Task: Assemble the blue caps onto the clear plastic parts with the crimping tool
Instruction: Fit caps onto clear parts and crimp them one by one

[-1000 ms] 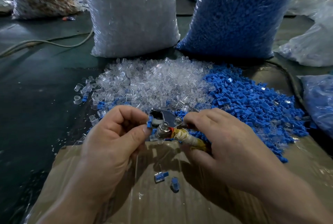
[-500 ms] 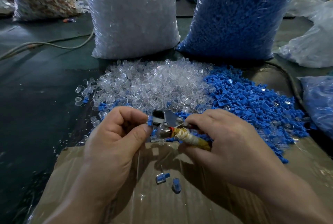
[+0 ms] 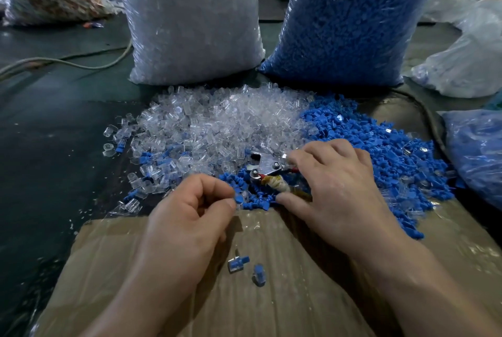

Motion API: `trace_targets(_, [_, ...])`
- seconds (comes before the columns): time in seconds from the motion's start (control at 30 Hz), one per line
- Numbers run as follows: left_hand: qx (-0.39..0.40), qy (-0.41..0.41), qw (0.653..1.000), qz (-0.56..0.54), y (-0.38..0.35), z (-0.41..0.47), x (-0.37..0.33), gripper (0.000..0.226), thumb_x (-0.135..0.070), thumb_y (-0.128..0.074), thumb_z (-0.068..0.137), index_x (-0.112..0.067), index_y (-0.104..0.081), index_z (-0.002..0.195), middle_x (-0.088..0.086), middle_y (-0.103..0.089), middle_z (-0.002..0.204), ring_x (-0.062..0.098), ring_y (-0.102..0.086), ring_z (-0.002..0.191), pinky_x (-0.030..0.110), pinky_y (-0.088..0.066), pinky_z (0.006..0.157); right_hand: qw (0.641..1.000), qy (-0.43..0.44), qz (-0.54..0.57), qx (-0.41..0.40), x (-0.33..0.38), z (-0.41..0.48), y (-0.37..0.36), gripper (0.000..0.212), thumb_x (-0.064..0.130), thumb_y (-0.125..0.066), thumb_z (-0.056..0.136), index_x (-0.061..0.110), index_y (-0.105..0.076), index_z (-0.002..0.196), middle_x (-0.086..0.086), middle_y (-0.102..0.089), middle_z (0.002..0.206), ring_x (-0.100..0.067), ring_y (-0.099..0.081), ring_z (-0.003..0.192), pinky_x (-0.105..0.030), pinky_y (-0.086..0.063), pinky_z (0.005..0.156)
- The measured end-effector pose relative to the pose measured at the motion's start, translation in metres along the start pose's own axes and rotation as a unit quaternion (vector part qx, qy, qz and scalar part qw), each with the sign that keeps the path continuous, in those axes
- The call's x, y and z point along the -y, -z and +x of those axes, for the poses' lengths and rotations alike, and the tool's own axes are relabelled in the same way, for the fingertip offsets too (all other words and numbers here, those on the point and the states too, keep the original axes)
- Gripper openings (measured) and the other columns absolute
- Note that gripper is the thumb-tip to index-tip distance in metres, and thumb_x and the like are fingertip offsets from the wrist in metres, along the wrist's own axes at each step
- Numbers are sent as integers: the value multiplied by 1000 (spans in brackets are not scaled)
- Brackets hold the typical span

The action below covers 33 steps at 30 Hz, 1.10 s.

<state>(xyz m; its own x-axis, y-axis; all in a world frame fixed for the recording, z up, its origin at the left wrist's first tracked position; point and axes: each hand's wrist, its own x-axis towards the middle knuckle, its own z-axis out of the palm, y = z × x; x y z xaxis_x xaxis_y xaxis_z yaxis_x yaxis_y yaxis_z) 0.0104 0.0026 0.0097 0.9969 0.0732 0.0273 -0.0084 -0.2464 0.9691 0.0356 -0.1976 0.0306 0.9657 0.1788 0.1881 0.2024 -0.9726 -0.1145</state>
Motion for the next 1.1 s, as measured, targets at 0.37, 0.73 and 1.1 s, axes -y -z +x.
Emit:
trace_targets(0.37, [26,-86,996,27,-6,-10,-2,22,-13,-70,87,-36,-71,86,2,-67,62,3,-54,46,15,-43,43,984,131,104,-62,33,-15,-3,24,35,-41,98,22,-56,83,6,-54,77,-18,-50,74,-39,-43,73])
trace_targets(0.73, [92,-31,995,-11,8,0,5,52,-68,-55,77,-16,-56,72,-3,-44,54,12,-40,50,28,-34,46,962,203,162,-81,42,-19,1,27,25,-43,97,11,-59,80,-2,-54,76,-21,-48,73,-39,-41,67])
trace_targets(1.1, [125,-159,972,116,24,-2,-10,22,-51,-66,71,-33,-68,83,-7,-67,64,6,-60,52,12,-45,48,925,-67,352,130,36,-23,9,34,45,-44,80,14,-48,65,2,-50,53,-11,-46,49,-34,-39,49])
